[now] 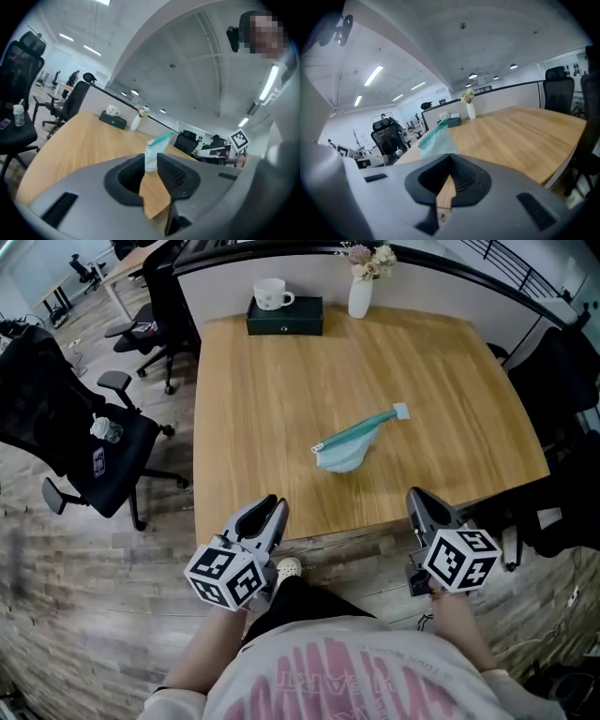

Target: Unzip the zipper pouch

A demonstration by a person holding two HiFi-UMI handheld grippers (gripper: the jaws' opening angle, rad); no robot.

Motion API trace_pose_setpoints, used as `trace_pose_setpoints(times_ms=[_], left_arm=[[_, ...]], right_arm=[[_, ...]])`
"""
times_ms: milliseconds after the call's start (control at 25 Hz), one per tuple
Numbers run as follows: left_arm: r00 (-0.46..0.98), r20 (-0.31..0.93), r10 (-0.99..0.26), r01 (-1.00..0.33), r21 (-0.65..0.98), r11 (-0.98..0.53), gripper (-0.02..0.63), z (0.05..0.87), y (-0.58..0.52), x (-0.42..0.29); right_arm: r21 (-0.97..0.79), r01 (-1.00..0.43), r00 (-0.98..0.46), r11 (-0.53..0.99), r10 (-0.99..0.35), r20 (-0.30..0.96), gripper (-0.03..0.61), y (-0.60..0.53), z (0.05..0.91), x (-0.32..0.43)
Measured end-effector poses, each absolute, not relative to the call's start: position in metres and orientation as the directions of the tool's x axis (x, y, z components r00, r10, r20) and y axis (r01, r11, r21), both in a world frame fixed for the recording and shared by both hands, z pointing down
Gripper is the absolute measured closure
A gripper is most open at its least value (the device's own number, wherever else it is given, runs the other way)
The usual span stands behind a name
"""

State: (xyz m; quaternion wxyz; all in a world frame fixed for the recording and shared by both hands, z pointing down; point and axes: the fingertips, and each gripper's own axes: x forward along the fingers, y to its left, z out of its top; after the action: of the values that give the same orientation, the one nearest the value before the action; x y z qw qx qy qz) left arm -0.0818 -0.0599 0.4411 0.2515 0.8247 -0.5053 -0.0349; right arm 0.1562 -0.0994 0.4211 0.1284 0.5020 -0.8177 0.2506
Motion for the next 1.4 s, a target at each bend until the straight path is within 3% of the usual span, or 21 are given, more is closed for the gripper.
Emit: trace_pose_setpoints(times_ms=[240,560,680,760,880,1000,1200,1400], left_arm=[[0.692,0.212,-0.69,-0.692,0.469,-0.549,0.383,0.463,-0.128,-0.047],[0.818,0.142,-0.558,-0.548,0.489,-0.679,0.379,0.477,-0.171,-0.012],[0.831,0.118,-0.544,-0.524,0.496,-0.692,0.424,0.477,-0.178,-0.007],[0.834,0.104,-0.542,-0.518,0.486,-0.704,0.51,0.474,-0.181,-0.006],[0.84,0.068,-0.538,-0.502,0.472,-0.725,0.582,0.461,-0.185,-0.005],[0.852,0.028,-0.523,-0.474,0.466,-0.747,0.595,0.439,-0.19,-0.007],[0.87,0.04,-0.492,-0.466,0.396,-0.791,0.598,0.388,-0.187,-0.015],[0.867,0.091,-0.489,-0.496,0.239,-0.835,0.6,0.341,-0.175,-0.021]], right_arm=[[-0.257,-0.905,-0.422,0.339,-0.794,0.438,0.581,-0.136,0.396,0.146],[-0.207,-0.941,-0.332,0.266,-0.841,0.428,0.581,-0.149,0.375,0.156],[-0.21,-0.953,-0.292,0.219,-0.852,0.435,0.581,-0.149,0.378,0.165],[-0.215,-0.956,-0.275,0.198,-0.856,0.437,0.581,-0.149,0.379,0.169],[-0.219,-0.957,-0.271,0.192,-0.862,0.428,0.581,-0.151,0.374,0.171],[-0.257,-0.933,-0.341,0.251,-0.843,0.417,0.581,-0.156,0.363,0.161],[-0.358,-0.811,-0.575,0.463,-0.743,0.341,0.58,-0.159,0.322,0.112],[-0.202,-0.659,-0.748,0.724,-0.604,0.276,0.567,-0.154,0.274,0.034]])
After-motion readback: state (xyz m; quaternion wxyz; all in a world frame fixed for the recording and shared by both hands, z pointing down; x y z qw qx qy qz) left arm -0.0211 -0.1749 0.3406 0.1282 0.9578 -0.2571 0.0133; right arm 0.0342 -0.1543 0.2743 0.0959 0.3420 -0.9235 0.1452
